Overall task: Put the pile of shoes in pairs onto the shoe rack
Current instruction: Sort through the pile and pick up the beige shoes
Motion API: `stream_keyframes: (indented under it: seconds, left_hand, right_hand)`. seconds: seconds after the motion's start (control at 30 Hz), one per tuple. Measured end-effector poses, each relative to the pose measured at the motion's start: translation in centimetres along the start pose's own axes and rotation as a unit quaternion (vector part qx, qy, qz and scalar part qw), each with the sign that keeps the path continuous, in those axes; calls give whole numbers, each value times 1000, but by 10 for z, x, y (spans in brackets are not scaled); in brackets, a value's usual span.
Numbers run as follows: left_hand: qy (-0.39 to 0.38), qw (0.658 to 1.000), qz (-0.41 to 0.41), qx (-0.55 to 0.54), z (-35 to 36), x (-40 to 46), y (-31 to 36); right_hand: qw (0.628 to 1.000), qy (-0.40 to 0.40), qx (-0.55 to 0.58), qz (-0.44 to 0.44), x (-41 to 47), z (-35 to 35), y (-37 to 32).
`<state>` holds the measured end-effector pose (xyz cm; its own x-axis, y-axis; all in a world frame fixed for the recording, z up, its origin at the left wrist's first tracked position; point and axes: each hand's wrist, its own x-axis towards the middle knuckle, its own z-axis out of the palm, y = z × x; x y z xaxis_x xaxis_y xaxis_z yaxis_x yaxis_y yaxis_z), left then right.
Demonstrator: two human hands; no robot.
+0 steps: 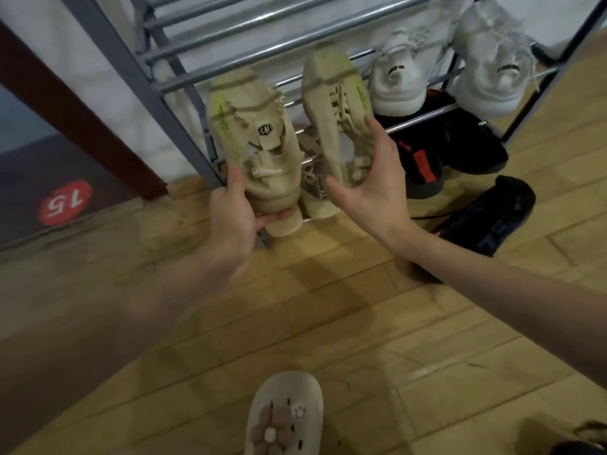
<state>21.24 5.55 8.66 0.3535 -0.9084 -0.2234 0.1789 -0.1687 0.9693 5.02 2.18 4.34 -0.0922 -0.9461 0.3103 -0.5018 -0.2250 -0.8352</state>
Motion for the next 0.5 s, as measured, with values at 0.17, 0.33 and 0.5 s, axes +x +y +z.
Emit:
stream_keyframes:
  seconds: [0.17,0.33,0.5]
  left_hand:
    - [1,996,-76,-42,2,18,7]
    - [-8,996,-85,25,-9,4,2]
    - [-36,975,-134,173,-20,-19,-38]
  right_hand:
    - [999,-15,-18,-37,36,4,-8]
    - [995,-6,-64,-80,22,2,-2]
    - [991,33,-80,-102,-25,-22,25]
